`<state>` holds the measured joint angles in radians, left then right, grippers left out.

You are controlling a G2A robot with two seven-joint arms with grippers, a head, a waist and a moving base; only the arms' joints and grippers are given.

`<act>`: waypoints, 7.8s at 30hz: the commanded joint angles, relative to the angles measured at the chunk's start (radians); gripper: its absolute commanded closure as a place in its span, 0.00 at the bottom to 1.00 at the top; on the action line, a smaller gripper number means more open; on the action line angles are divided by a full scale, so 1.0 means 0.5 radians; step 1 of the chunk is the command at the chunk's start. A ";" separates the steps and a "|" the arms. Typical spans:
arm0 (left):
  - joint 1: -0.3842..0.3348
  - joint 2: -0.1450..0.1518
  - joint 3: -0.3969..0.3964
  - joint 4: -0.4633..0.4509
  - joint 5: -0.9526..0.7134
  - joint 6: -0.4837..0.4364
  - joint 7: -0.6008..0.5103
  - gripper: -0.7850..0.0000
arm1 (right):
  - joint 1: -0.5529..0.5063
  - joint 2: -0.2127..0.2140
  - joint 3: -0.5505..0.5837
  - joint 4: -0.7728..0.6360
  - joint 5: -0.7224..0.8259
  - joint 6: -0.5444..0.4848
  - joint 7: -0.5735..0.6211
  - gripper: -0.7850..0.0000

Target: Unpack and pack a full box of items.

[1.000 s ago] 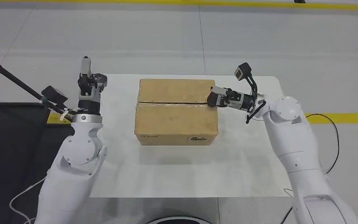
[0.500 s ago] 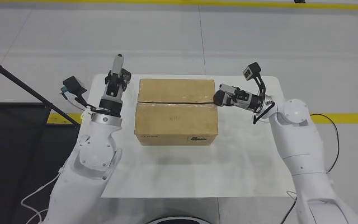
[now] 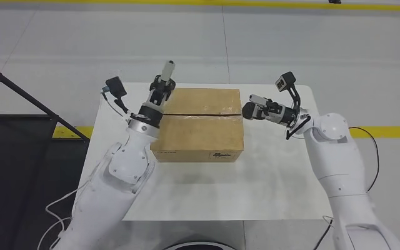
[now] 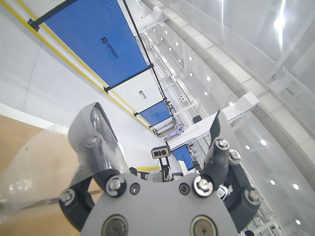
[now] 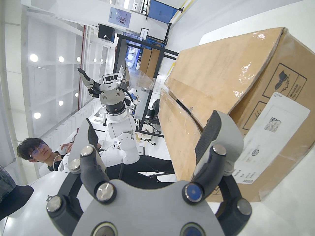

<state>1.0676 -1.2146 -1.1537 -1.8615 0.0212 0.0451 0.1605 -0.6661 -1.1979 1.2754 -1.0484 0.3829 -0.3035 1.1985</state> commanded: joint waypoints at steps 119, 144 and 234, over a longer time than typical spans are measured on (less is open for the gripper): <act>0.363 -0.224 -1.057 0.273 -0.278 -0.011 -1.343 0.00 | 0.055 0.040 -0.371 -0.248 0.084 0.143 -0.233 0.00; 0.417 -0.181 -0.925 0.300 -0.345 -0.121 -1.492 0.00 | 0.310 -0.129 -0.787 -0.001 -0.064 0.334 -0.511 0.00; 0.425 -0.071 -0.932 0.477 -0.629 -0.169 -1.412 0.00 | 0.248 -0.350 -0.509 0.094 -0.191 0.343 -0.286 0.00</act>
<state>1.2804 -1.2507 -1.6205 -1.6219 -0.2939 -0.0397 -0.5440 -0.5091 -1.3863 0.9927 -0.9464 0.3034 -0.1548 1.0619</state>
